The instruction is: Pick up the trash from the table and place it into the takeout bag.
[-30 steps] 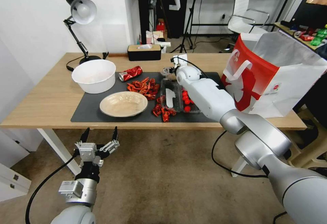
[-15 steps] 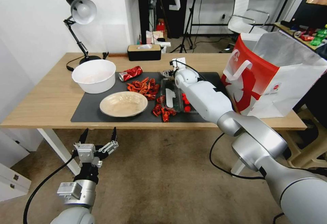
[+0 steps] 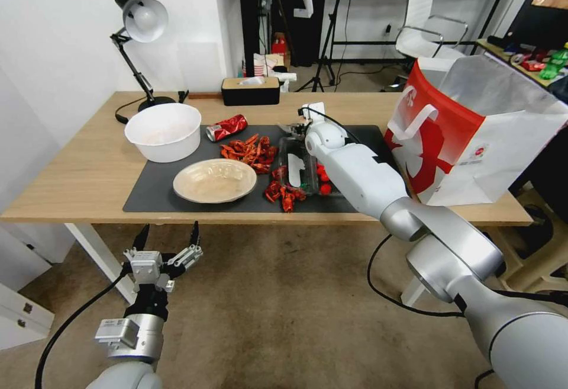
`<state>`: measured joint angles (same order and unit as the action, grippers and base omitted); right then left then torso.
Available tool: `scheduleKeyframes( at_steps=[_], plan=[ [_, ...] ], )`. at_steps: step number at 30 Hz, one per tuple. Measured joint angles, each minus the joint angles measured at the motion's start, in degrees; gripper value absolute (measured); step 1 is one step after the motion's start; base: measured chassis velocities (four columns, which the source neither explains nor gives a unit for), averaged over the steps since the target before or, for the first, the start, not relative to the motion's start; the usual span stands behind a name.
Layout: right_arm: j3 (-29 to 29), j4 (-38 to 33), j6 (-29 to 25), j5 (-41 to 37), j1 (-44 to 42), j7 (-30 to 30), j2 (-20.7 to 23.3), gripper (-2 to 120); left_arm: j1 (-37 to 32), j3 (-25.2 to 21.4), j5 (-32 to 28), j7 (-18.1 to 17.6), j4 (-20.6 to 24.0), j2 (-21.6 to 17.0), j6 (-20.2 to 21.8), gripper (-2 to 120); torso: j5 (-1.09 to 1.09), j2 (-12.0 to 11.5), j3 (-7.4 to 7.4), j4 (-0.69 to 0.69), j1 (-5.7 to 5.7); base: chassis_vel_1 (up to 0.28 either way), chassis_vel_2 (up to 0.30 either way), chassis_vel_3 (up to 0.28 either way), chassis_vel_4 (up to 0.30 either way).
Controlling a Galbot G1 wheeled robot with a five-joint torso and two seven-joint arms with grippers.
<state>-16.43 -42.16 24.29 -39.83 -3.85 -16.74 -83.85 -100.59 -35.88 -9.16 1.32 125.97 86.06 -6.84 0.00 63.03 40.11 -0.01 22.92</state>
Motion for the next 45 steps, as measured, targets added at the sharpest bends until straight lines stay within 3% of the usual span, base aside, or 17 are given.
scheduleKeyframes(
  at_steps=[6,8,11,15,18,19,20,22,25,26,28,29,31,36,41,45],
  plan=[
    [-0.04,-1.47,0.46,-0.99,-0.83,-0.91,0.69,43,0.06,0.10,0.09,-0.01,-0.02,0.05,0.00,100,0.00,0.00,0.00,0.01,0.00,0.000,0.000,0.000,0.000],
    [0.20,-3.07,0.55,-1.81,-1.49,-1.06,1.17,30,-0.01,0.05,0.09,-0.03,-0.01,0.01,0.00,100,0.00,0.00,0.00,0.00,0.00,0.000,0.000,0.000,0.000],
    [0.30,-3.99,0.59,-2.19,-1.73,-1.11,1.46,25,-0.03,0.03,0.09,-0.04,-0.01,0.00,0.00,100,0.00,0.00,0.00,0.00,0.00,0.000,0.000,0.000,0.000],
    [0.38,-9.56,0.60,-2.83,-2.80,-1.73,3.90,11,-0.09,0.01,0.12,-0.07,-0.01,-0.02,0.00,100,0.00,0.00,0.00,0.02,0.00,0.000,0.000,0.000,0.000],
    [0.25,-12.63,0.59,-2.72,-3.28,-2.11,5.65,7,-0.04,0.03,0.14,-0.08,-0.01,-0.01,0.00,100,0.01,0.00,0.00,0.01,0.00,0.000,0.000,0.000,0.000],
    [0.20,-16.78,0.58,-2.32,-3.69,-2.66,7.80,3,0.07,0.05,0.16,-0.09,-0.01,0.00,0.00,100,0.01,-0.01,0.01,-0.01,0.00,0.000,0.000,0.000,0.000],
    [0.27,-24.06,0.38,-1.93,-3.93,-3.35,10.93,3,0.21,0.02,0.15,-0.10,0.00,-0.07,0.00,100,0.01,-0.01,0.00,-0.02,0.00,0.000,0.000,0.000,0.000],
    [0.34,-25.52,0.37,-1.90,-3.96,-3.52,11.54,3,0.23,0.01,0.15,-0.10,0.00,-0.09,0.00,100,0.02,-0.01,0.00,0.00,0.00,0.000,0.000,0.000,0.000],
    [2.32,-38.34,0.45,-1.91,-4.05,-5.94,17.20,3,0.24,-0.20,0.07,-0.12,0.01,-0.32,0.01,100,0.01,-0.01,0.00,0.01,-0.01,0.000,0.000,0.000,0.000],
    [2.32,-38.34,0.45,-1.91,-4.05,-5.94,17.20,3,0.24,-0.20,0.07,-0.12,0.01,-0.32,0.01,100,0.01,-0.01,0.00,0.01,-0.01,0.000,0.000,0.000,0.000],
    [4.52,-45.33,2.07,-2.00,-4.05,-9.16,20.54,3,0.31,-0.23,-0.01,-0.14,0.01,-0.34,0.07,100,0.01,0.00,0.00,0.01,-0.01,0.000,0.000,0.000,0.000],
    [4.52,-45.33,2.07,-2.00,-4.05,-9.16,20.54,3,0.31,-0.23,-0.01,-0.14,0.01,-0.34,0.07,100,0.01,0.00,0.00,0.01,-0.01,0.000,0.000,0.000,0.000],
    [7.40,-51.46,5.22,-2.25,-4.20,-14.52,24.41,3,0.37,-0.23,-0.05,-0.17,0.04,-0.34,0.12,100,0.01,0.00,-0.01,0.03,-0.01,0.000,0.000,0.000,0.000],
    [11.54,-56.19,8.89,-5.04,-5.90,-19.63,30.28,3,0.42,-0.18,-0.05,-0.20,0.03,-0.32,0.18,100,0.03,0.00,-0.01,-0.01,-0.01,0.000,0.000,0.000,0.000],
    [15.01,-60.66,12.42,-16.89,-9.16,-30.56,37.65,3,0.85,0.16,0.22,-0.20,-0.41,-0.29,0.34,100,0.01,0.00,-0.01,0.00,-0.01,0.000,0.000,0.000,0.000],
    [16.80,-61.62,12.10,-19.78,-11.89,-31.46,40.76,2,1.34,0.78,0.67,-0.19,-0.97,0.13,0.40,100,0.02,0.00,0.00,-0.01,-0.01,0.000,0.000,0.000,0.000]
  ],
)
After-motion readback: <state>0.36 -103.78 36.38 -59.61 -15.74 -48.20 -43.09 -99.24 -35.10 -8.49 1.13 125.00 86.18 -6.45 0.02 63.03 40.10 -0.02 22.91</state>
